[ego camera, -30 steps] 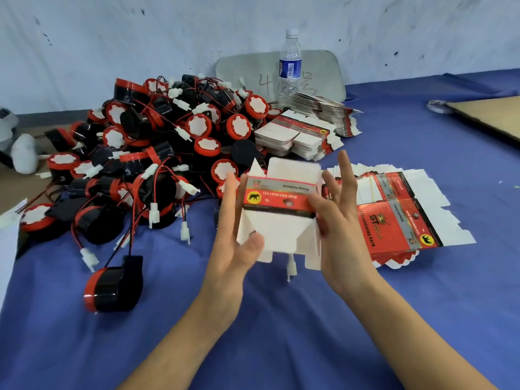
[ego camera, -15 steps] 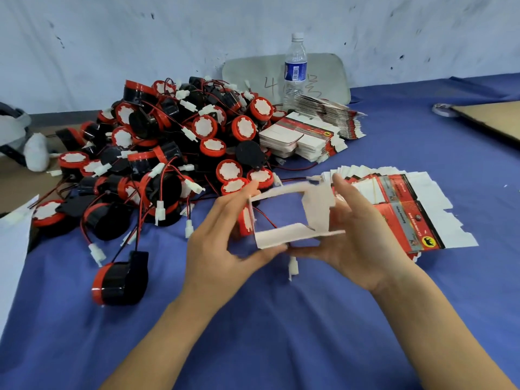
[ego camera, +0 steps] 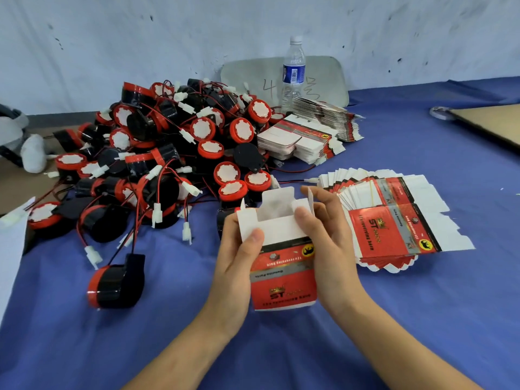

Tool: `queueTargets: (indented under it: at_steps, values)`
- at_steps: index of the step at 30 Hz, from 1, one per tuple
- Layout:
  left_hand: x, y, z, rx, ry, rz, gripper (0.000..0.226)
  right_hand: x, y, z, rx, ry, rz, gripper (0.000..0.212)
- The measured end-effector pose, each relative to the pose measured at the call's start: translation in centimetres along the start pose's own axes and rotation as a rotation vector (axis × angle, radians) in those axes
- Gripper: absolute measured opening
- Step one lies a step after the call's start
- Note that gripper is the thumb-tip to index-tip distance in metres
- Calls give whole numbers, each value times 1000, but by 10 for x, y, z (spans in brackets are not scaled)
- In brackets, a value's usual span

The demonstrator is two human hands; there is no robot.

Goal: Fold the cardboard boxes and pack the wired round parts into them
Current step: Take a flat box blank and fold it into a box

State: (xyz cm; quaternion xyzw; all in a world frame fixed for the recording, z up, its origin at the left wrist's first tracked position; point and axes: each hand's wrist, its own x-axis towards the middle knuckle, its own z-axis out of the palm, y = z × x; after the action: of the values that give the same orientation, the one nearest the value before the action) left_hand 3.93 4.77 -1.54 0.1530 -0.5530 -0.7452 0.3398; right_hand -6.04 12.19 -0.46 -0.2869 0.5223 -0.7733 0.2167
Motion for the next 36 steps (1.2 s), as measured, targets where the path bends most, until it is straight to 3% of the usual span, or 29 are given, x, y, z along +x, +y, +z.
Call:
queueTargets:
  at_steps: [2, 8, 12, 18, 26, 31, 36]
  values:
    - [-2, 0, 2, -1, 32, 20, 35, -2, 2, 0, 1, 20, -39, 25]
    - [-6, 8, 3, 43, 64, 153, 24, -7, -2, 2, -80, 18, -186, 40]
    - [-5, 10, 2, 121, 113, 158, 37, -9, -3, 4, -148, 20, -221, 47]
    - [1, 19, -2, 262, 85, 177, 42, -8, -3, 4, -219, 56, -266, 32]
    - [-7, 15, 2, 518, 184, 378, 44, -4, 3, 2, -253, 112, -340, 13]
    - [-6, 11, -1, 530, 240, 349, 39, -1, 4, 2, -360, 126, -367, 8]
    - [-5, 9, -2, 610, 205, 399, 42, -3, 5, 1, -489, 141, -461, 29]
